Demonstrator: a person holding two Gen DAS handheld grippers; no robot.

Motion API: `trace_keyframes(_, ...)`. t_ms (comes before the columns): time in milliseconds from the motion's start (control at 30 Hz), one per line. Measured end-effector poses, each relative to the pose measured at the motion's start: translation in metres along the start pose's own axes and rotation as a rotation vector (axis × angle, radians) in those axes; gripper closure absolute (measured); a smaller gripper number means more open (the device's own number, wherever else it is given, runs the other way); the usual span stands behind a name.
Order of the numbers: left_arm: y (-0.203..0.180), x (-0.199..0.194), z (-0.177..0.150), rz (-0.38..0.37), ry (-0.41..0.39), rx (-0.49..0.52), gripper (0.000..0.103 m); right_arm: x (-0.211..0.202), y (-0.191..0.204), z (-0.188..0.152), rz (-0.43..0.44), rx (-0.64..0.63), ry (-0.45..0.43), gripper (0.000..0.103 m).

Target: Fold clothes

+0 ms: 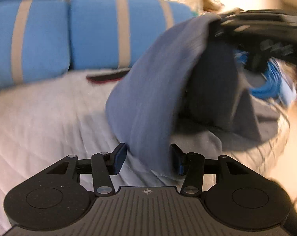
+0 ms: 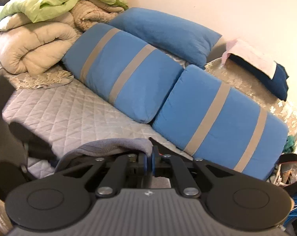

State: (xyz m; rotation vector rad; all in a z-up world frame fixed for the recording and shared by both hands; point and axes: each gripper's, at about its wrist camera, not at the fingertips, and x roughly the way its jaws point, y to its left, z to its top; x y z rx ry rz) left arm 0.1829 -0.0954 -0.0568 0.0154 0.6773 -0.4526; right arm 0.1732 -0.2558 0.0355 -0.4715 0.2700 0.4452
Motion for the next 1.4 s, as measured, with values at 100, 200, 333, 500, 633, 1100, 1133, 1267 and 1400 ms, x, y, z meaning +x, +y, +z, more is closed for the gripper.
trace_keyframes(100, 0.006, 0.01, -0.001, -0.027, 0.013, -0.044, 0.097, -0.002, -0.006, 0.001, -0.002, 0.027, -0.004, 0.103)
trace_keyframes(200, 0.007, -0.001, 0.007, 0.058, 0.007, 0.066, 0.098, -0.004, -0.013, 0.001, -0.002, 0.034, -0.007, 0.103)
trace_keyframes(333, 0.01, -0.027, 0.018, 0.169, -0.035, 0.299, 0.098, -0.01, -0.018, -0.002, -0.003, 0.042, -0.012, 0.103)
trace_keyframes(500, 0.013, -0.06, 0.032, 0.308, -0.088, 0.59, 0.097, -0.009, -0.009, -0.004, 0.042, 0.044, -0.02, 0.103)
trace_keyframes(633, 0.015, -0.086, 0.044, 0.419, -0.131, 0.823, 0.097, -0.007, 0.003, -0.001, 0.076, 0.05, -0.037, 0.103)
trace_keyframes(1100, 0.008, -0.067, -0.041, 0.408, 0.16, 1.066, 0.092, -0.003, 0.047, -0.051, 0.257, 0.027, 0.098, 0.097)
trace_keyframes(1133, 0.01, -0.069, -0.045, 0.398, 0.177, 1.053, 0.089, -0.005, 0.052, -0.056, 0.275, 0.014, 0.107, 0.089)
trace_keyframes(1267, 0.021, -0.083, -0.049, 0.337, 0.231, 0.963, 0.064, -0.011, 0.069, -0.073, 0.301, -0.039, 0.127, 0.042)
trace_keyframes(1400, 0.026, -0.098, -0.043, 0.294, 0.245, 0.874, 0.06, -0.024, 0.072, -0.085, 0.265, -0.074, 0.094, 0.006)
